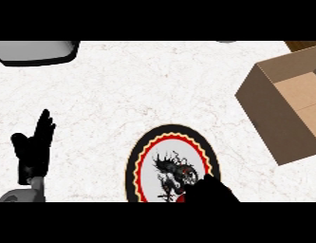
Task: Pick the tomato from the plate and place it in the cardboard box
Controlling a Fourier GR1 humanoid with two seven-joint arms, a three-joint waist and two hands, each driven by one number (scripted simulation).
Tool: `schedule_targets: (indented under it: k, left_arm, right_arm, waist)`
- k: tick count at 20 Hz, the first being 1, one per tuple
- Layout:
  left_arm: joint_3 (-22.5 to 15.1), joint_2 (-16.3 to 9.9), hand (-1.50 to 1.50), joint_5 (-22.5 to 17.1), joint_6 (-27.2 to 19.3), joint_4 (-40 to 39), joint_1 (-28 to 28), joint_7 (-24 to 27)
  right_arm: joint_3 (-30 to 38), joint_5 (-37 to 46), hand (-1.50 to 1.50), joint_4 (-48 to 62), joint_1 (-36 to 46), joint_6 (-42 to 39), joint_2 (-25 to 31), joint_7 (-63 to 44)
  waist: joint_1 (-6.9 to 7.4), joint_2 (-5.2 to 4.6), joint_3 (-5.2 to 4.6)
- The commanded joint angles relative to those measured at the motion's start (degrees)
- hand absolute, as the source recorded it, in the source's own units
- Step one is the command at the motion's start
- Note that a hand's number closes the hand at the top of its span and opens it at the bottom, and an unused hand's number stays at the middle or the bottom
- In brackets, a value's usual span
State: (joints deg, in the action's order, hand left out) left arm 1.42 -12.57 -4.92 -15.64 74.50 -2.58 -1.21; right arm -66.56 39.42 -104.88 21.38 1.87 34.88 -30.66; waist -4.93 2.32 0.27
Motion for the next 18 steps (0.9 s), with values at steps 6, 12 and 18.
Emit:
schedule_targets:
  k: [6, 12, 18]
  left_arm:
    - [1.18, 0.21, 0.0, -0.73, -0.83, 0.86, 1.12, -0.01]
    - [1.99, -0.51, 0.0, -1.41, 0.03, 1.71, 3.56, 1.14]
    - [1.06, 0.65, 0.0, -1.05, -0.2, 2.25, 2.97, 1.92]
  right_arm:
    - [5.76, -2.45, 1.5, -22.42, -6.4, 11.54, 24.11, 14.68]
    - [15.24, -9.75, 1.5, -29.71, -10.88, 18.83, 35.79, 17.86]
    - [26.13, -17.78, 1.5, -27.61, -13.24, 25.59, 44.64, 22.21]
  waist:
    - [-3.13, -0.55, 0.18]
    - [-2.54, -1.1, 0.26]
    - [-1.79, -1.76, 0.23]
